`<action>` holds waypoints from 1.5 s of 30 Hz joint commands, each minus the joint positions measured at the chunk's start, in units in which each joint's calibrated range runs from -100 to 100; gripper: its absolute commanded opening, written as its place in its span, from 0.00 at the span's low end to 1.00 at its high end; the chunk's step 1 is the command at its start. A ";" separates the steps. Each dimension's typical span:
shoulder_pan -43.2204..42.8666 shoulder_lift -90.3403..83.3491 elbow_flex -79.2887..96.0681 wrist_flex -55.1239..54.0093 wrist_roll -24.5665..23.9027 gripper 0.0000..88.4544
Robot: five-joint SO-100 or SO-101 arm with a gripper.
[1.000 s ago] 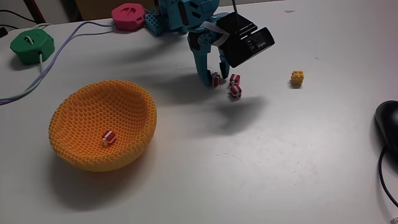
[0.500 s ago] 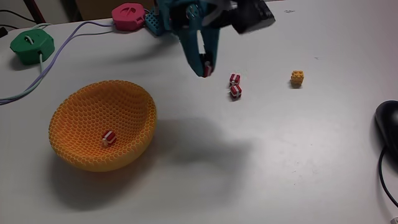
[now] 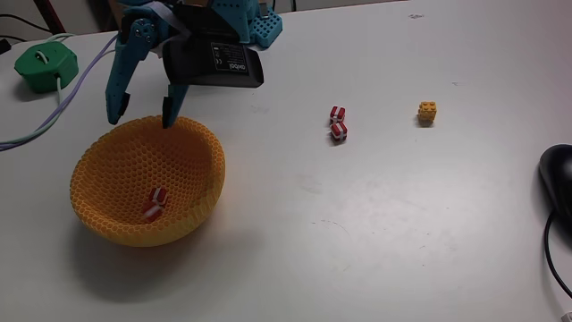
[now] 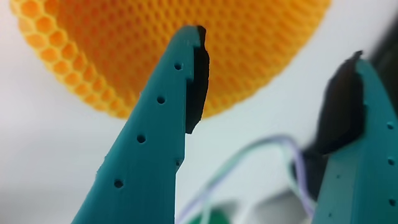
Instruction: Place cube pieces into the yellow basket
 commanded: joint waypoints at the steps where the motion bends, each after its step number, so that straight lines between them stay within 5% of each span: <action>1: -5.75 -1.62 -1.26 2.00 -1.90 0.34; 6: -30.63 -2.85 -4.44 18.76 -13.63 0.31; 9: -44.71 -2.66 1.73 15.38 -22.17 0.31; 15: -54.96 -2.76 15.98 -0.44 -31.31 0.31; 30: -50.21 6.90 20.60 -22.77 -29.55 0.30; 38: -48.53 12.77 18.58 -22.68 -27.55 0.28; 40: -48.16 12.77 19.83 -23.29 -27.55 0.22; 42: -47.60 12.96 21.18 -24.07 -27.25 0.04; 45: -46.39 12.87 21.85 -24.42 -25.89 0.00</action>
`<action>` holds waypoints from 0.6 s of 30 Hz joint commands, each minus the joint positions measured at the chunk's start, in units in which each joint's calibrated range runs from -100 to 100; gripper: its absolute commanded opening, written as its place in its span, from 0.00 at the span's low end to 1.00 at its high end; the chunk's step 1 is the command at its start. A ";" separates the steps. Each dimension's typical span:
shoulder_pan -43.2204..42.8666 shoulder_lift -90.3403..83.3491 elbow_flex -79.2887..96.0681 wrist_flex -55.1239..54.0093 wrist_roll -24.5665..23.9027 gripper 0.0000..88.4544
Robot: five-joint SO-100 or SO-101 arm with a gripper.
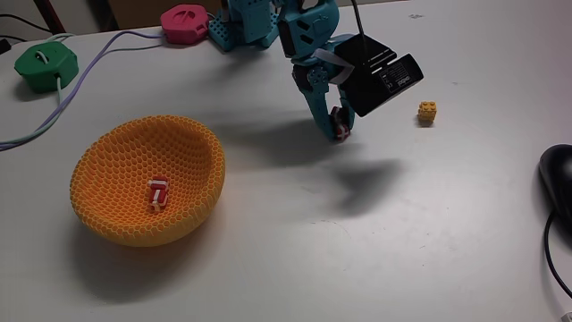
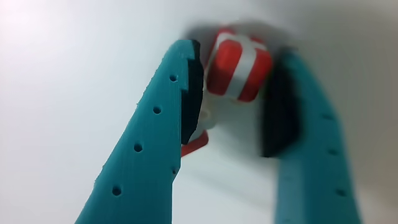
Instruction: Place cube pieces into the yellow basket
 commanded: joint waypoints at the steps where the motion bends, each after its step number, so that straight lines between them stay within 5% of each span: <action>1: 2.33 -0.50 -1.47 -0.88 2.59 0.00; 5: 9.04 -3.15 -18.61 14.06 12.06 0.00; 10: 27.21 -5.71 -45.19 30.48 21.98 0.00; 18: 47.81 -5.43 -40.37 23.70 25.20 0.00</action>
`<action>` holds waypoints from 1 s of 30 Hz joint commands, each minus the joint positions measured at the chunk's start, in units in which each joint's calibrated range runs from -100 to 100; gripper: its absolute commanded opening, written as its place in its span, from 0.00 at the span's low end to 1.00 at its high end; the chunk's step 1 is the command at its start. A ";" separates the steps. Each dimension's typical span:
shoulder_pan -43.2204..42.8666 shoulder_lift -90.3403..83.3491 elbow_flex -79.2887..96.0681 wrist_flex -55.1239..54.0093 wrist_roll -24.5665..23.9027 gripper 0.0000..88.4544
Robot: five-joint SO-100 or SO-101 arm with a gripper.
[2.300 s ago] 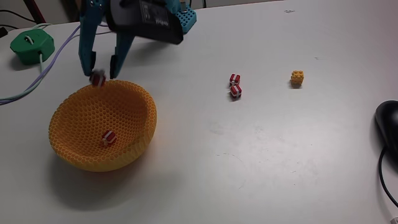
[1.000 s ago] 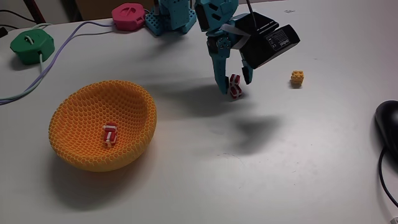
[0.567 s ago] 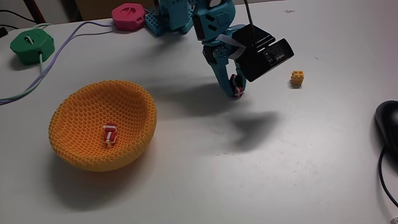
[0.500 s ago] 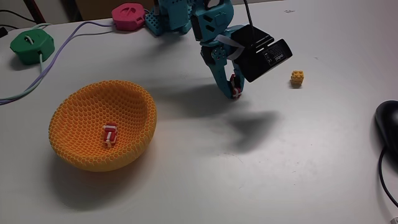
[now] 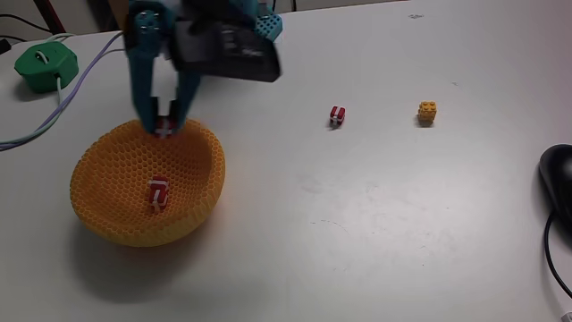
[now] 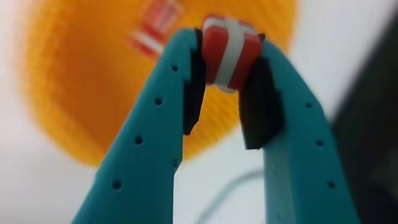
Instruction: Place cube pieces into the yellow basket
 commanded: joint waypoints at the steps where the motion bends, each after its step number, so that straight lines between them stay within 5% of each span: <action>1: 4.36 -3.07 2.94 -4.69 2.00 0.05; 4: 4.08 -2.88 4.77 -7.30 6.20 0.25; 11: 1.38 -3.54 3.81 -1.04 8.99 0.31; 16: -14.93 -9.22 4.58 18.94 -10.06 0.13; 20: -35.81 -11.21 6.02 25.98 -13.43 0.23; 23: -48.02 -11.87 13.44 21.29 -18.07 0.27; 30: -59.85 -11.87 30.10 11.38 -24.76 0.28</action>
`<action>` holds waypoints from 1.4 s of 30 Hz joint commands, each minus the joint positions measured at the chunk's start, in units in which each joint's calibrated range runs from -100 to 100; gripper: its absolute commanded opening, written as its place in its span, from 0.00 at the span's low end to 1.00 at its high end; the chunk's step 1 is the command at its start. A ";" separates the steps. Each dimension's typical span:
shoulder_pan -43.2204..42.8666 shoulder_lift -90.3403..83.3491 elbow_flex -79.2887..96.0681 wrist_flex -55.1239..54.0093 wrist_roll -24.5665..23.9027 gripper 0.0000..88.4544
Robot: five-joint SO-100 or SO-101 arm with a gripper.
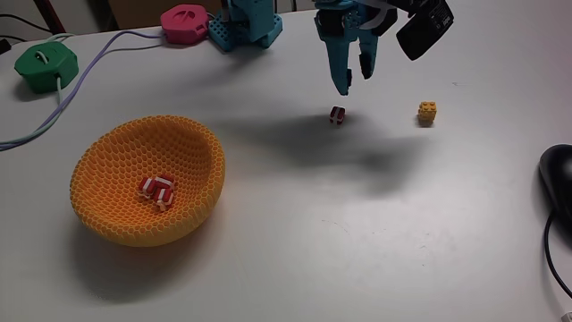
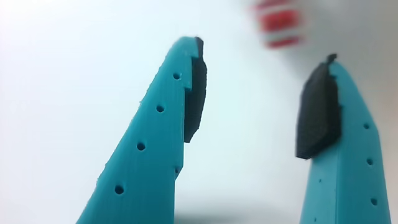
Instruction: Place cube pieces into the yellow basket
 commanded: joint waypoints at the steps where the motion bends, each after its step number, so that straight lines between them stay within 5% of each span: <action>1: -1.93 -3.31 4.15 -3.61 -1.51 0.28; 13: 6.37 -3.31 15.03 -20.29 2.54 0.27; 35: 9.26 -2.08 24.76 -40.28 1.86 0.21; 42: 8.79 -1.70 24.28 -36.71 -0.20 0.07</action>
